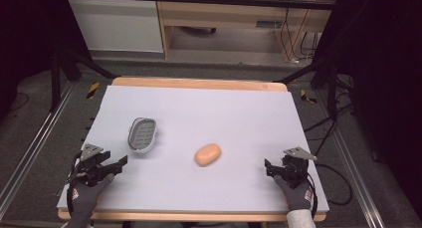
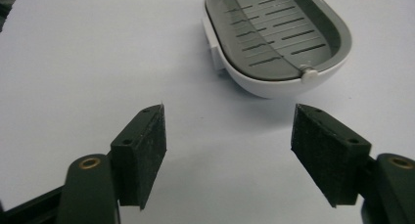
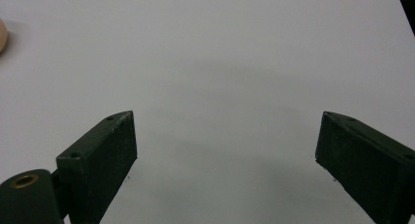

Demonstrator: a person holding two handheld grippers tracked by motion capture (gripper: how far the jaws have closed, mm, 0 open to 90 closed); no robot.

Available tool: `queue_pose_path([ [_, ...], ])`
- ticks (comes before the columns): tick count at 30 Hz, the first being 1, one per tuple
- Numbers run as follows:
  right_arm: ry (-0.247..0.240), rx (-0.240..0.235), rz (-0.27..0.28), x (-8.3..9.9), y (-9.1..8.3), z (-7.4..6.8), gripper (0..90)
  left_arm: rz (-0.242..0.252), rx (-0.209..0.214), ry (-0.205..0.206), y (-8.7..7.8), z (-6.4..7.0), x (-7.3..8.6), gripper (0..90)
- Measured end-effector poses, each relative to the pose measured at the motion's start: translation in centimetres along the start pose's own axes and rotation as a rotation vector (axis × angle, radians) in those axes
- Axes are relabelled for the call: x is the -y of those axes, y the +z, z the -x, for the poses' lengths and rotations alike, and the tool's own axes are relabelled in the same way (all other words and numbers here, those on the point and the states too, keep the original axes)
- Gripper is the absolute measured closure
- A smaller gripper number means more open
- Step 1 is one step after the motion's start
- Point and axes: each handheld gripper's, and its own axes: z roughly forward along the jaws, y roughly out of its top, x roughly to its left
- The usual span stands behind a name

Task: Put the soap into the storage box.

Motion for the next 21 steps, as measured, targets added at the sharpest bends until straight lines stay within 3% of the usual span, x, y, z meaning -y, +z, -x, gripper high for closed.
queue_pose_path([
  [21, -0.002, -0.01, -0.02, 0.3, 0.1, -0.2, 6.4, -0.007, 0.09, 0.088, 0.1, 4.7, -0.8, 36.9],
])
